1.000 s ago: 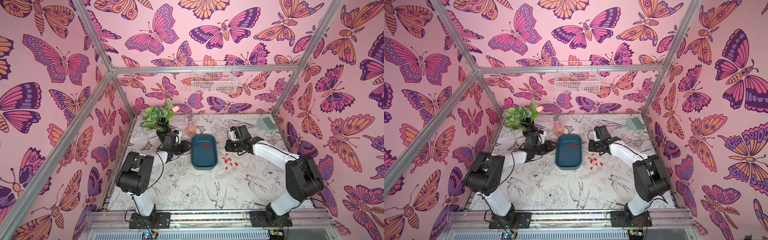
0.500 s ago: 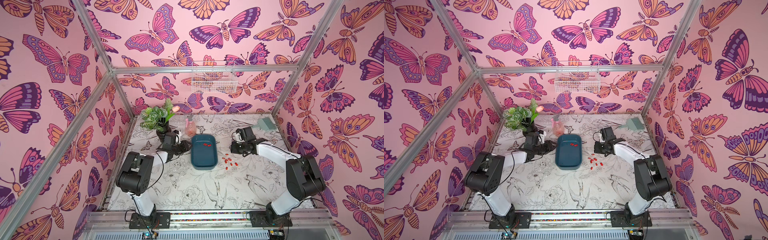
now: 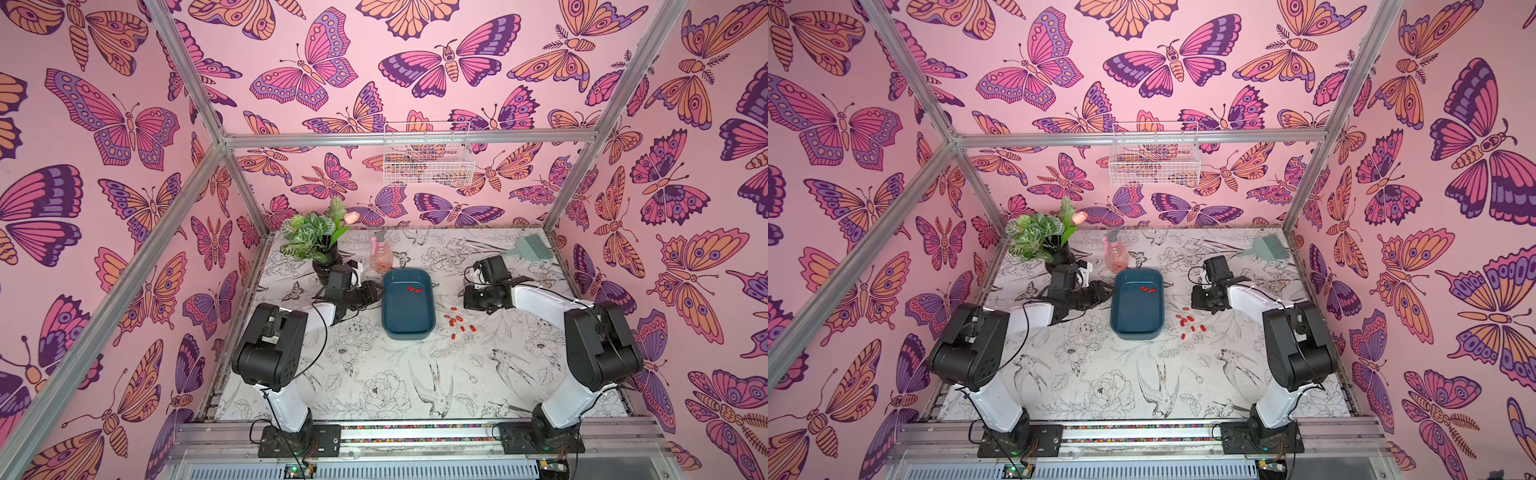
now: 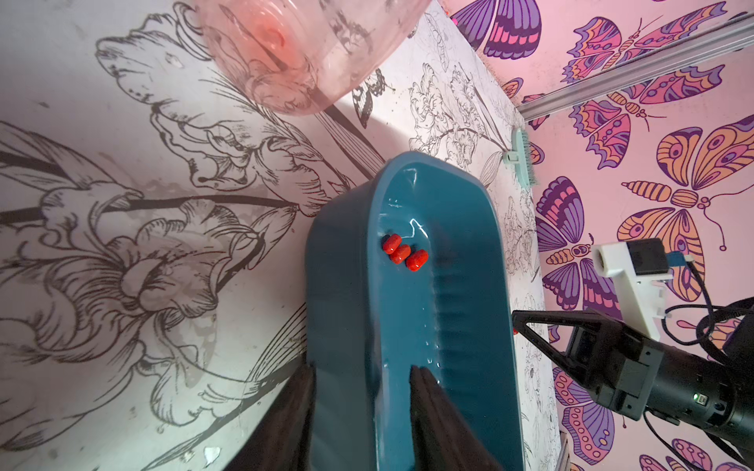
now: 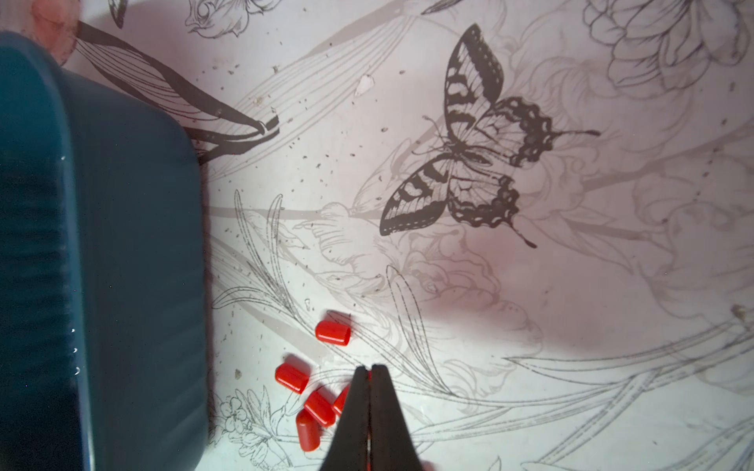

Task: Take the screw protection sleeves out of the storage box
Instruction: Place the screw protection sleeve at the center of the board.

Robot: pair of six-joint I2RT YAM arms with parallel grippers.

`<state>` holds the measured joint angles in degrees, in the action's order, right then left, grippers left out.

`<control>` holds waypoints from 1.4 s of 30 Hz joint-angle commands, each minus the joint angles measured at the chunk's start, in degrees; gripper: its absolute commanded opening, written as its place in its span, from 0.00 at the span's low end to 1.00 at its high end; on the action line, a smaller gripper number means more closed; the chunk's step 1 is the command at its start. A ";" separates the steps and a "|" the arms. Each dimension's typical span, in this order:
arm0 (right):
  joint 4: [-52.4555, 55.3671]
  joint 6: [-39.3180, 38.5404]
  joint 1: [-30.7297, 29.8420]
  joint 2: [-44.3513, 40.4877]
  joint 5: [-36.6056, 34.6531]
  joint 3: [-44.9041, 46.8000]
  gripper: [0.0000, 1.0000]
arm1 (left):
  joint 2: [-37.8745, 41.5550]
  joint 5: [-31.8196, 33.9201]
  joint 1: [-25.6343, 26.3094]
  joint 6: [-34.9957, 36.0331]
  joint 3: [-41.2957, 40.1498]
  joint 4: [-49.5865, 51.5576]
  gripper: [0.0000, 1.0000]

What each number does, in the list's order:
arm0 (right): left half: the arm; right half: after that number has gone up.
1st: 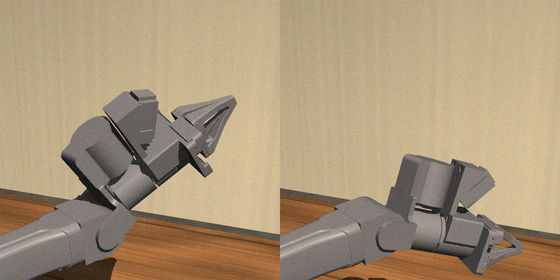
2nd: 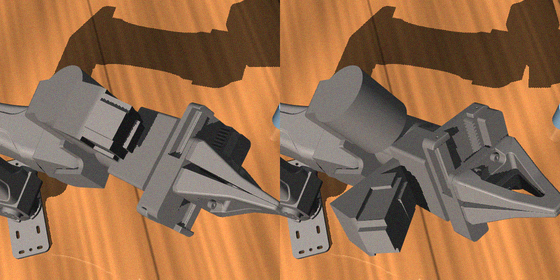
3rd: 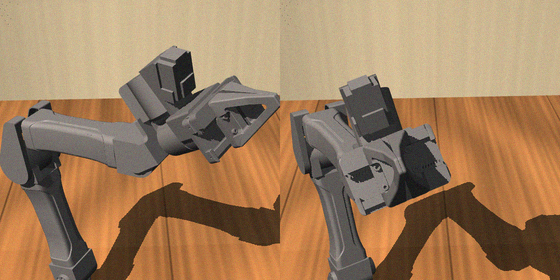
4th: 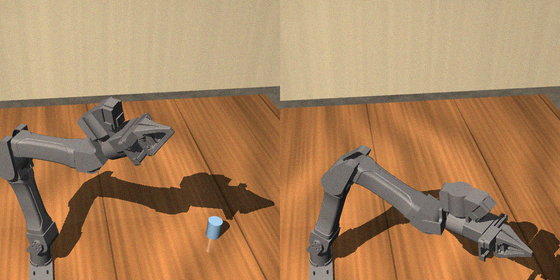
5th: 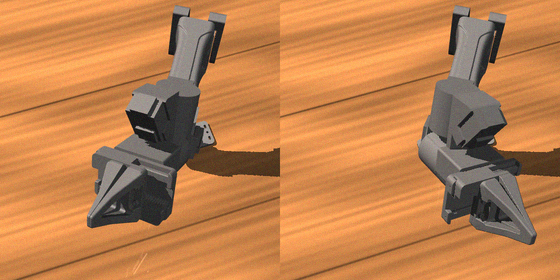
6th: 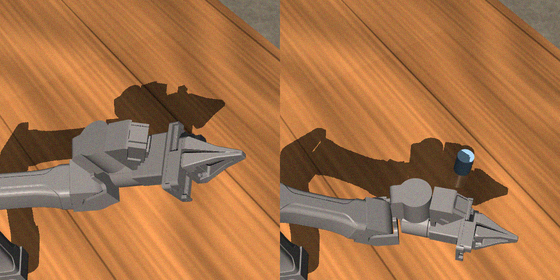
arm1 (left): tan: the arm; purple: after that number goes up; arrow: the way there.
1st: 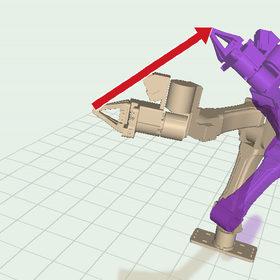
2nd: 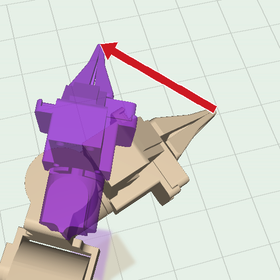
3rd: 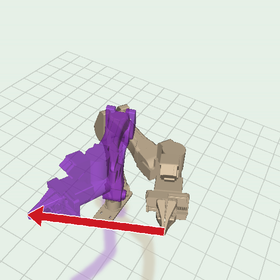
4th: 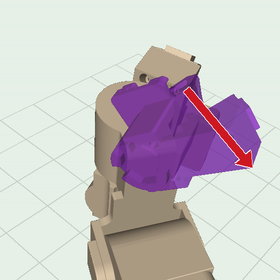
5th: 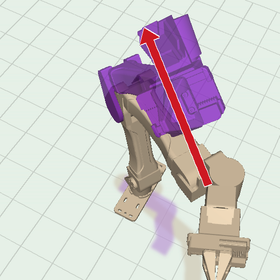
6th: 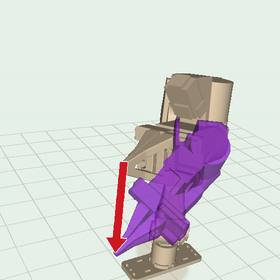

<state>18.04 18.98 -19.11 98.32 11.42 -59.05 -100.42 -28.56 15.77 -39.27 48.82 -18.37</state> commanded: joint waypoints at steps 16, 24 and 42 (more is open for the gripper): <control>4.63 -2.28 0.41 4.86 0.00 -2.48 0.13 | 0.47 0.45 -0.08 0.55 -0.36 -0.34 0.43; 5.31 -2.42 0.40 4.64 0.40 -2.98 0.16 | 1.11 0.70 0.11 0.82 -0.83 -0.65 0.43; 2.23 -2.48 0.37 -3.84 -0.54 1.13 0.37 | 4.44 0.90 0.66 2.15 -2.56 -1.97 0.43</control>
<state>21.82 16.45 -19.11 99.11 11.57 -59.20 -98.63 -28.23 16.01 -38.76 47.62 -18.48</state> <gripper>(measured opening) 0.366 0.435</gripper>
